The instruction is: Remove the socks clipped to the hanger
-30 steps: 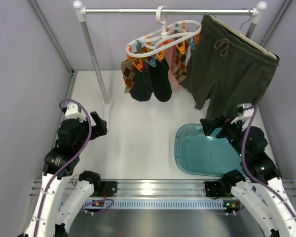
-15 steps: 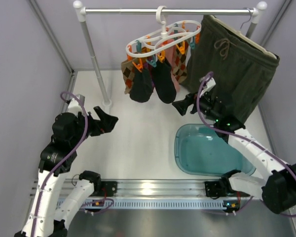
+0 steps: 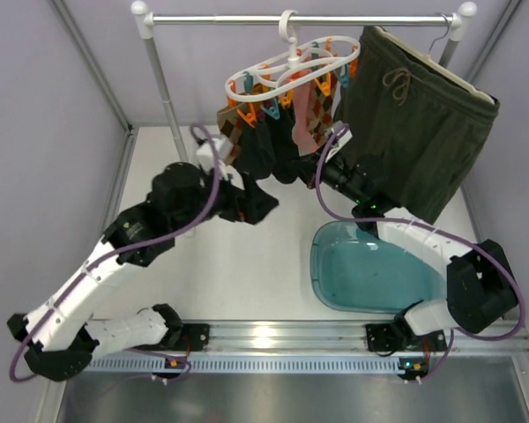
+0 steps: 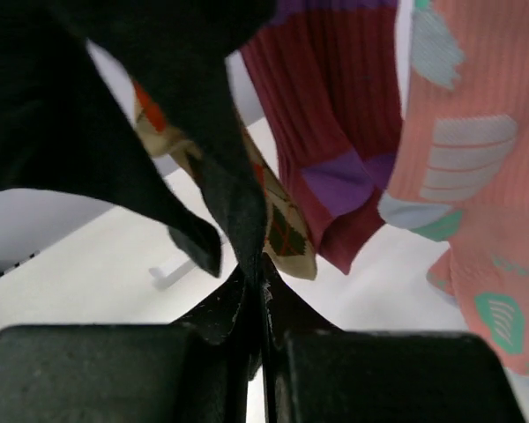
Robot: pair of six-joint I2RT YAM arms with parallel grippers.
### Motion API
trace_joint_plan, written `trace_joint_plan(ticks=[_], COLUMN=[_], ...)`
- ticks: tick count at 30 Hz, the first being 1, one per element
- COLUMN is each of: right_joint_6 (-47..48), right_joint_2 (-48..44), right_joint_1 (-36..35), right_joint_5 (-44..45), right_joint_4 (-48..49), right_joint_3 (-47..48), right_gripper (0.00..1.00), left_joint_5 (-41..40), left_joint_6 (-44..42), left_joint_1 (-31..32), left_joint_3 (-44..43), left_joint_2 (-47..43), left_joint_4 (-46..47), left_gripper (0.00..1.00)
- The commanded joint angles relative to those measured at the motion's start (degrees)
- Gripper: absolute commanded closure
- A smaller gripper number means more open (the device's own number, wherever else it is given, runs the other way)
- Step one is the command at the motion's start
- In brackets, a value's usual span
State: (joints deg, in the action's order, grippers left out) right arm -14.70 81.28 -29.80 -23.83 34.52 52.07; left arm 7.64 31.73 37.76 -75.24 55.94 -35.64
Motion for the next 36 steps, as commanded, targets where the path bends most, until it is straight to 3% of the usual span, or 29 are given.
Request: trace_joint_plan(ticks=[1, 2, 7, 9, 11, 13, 14, 17, 21, 26, 36], right_joint_6=[0.7, 0.8, 4.7, 5.1, 4.9, 4.6, 4.7, 4.3, 3.4, 3.6, 4.1], right_joint_2=[-4.8, -5.8, -10.0, -10.4, -10.9, -11.4, -11.7, -13.4, -16.1, -18.7, -19.5], right_joint_1=[-3.7, -4.8, -10.2, -12.7, -14.0, -14.6, -15.5, -16.7, -17.0, -17.1, -17.0], right_joint_5=[3.3, 5.8, 14.5, 17.3, 18.1, 19.1, 20.0, 21.0, 22.4, 22.5, 20.1], right_joint_4=[9.9, 9.9, 9.5, 9.6, 9.9, 10.5, 10.7, 11.0, 9.0, 4.2, 0.0], right_joint_3=[-2.2, -3.4, -9.0, -10.5, -11.2, -12.3, -12.6, -13.4, -13.4, -12.3, -12.0], right_gripper=[1.0, 1.0, 1.0, 1.0, 1.0, 1.0, 1.0, 1.0, 1.0, 1.0, 1.0], left_joint_5=[-25.3, -28.4, -47.9, -59.2, -64.7, -71.7, -73.2, -73.9, -70.6, -67.6, -65.2], left_joint_6=[-4.1, -4.5, -11.7, -16.4, -19.5, -23.9, -25.8, -31.2, -30.4, -27.8, -26.5], left_joint_1=[15.7, 21.1, 35.2, 39.5, 43.5, 43.7, 43.5, 41.6, 36.7, 31.2, 24.3], left_joint_3=[-6.1, -7.2, -19.5, -24.8, -33.4, -38.7, -45.6, -56.4, -61.7, -60.8, -63.9], left_joint_2=[2.8, 3.5, 12.6, 18.5, 22.3, 28.4, 30.8, 40.4, 44.5, 46.4, 51.6], left_joint_4=[2.8, 2.9, 2.7, 2.6, 2.7, 2.9, 2.8, 2.8, 2.7, 2.6, 2.5], left_gripper=[0.01, 0.01, 0.01, 0.01, 0.01, 0.03, 0.04, 0.11, 0.2, 0.27, 0.31])
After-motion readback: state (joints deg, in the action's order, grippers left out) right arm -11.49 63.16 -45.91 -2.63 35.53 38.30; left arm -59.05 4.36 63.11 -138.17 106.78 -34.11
